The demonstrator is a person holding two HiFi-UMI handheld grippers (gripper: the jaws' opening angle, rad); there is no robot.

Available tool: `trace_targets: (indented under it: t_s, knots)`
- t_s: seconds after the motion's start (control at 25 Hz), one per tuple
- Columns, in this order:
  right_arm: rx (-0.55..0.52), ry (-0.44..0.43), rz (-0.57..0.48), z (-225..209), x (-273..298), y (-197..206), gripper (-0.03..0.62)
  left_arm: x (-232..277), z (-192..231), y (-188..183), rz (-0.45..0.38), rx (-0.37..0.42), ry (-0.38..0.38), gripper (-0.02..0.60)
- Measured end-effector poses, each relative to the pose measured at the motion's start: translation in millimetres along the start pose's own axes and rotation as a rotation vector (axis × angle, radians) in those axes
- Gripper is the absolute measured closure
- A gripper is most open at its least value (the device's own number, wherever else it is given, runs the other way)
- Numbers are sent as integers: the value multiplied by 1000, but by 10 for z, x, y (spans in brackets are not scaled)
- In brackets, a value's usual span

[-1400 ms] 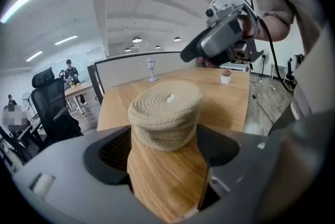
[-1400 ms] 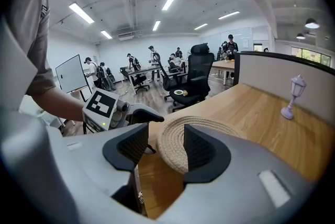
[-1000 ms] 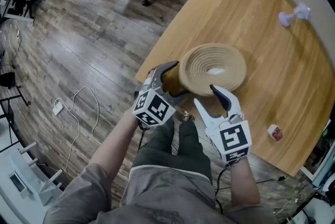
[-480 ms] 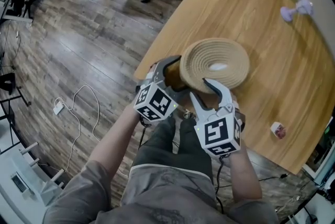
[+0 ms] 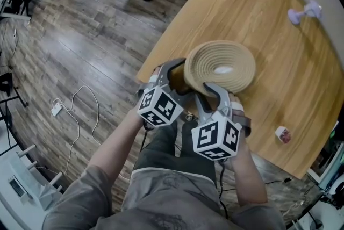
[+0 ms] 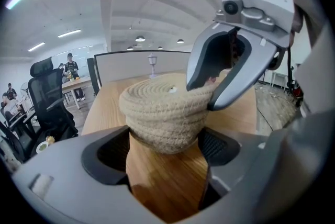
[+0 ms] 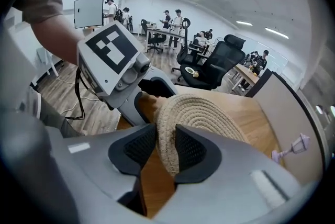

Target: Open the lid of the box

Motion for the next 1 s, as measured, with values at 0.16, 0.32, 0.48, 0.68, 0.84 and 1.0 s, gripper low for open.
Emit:
trace_targets:
  t_s: [0.16, 0.32, 0.48, 0.68, 0.84, 1.0]
  knots:
    - [1, -22, -20, -24, 5, 21, 499, 7, 3, -3, 6, -3, -4, 176]
    - [109, -90, -77, -117, -67, 46, 510, 1, -9, -11, 13, -10, -12, 178]
    - [221, -132, -196, -271, -275, -12, 516, -15, -8, -4, 12, -10, -12, 181]
    - [435, -87, -440, -659, -699, -45, 520, 3, -5, -5, 21, -14, -11, 181]
    - [642, 22, -575, -1049, -995, 112, 523, 18, 6, 1, 28, -24, -11, 181]
    - [850, 126, -632, -1320, -1209, 484, 526, 43, 12, 0, 51, -55, -12, 183]
Point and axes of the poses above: the fingertips, and each gripper's own axes: x forward along the fingers, z to its left, y out of its underside, the point moved 6 cm from there along -x, backward along the fingers, and after that the axes turned 2 degrees about -z, right-handed, at the moved point
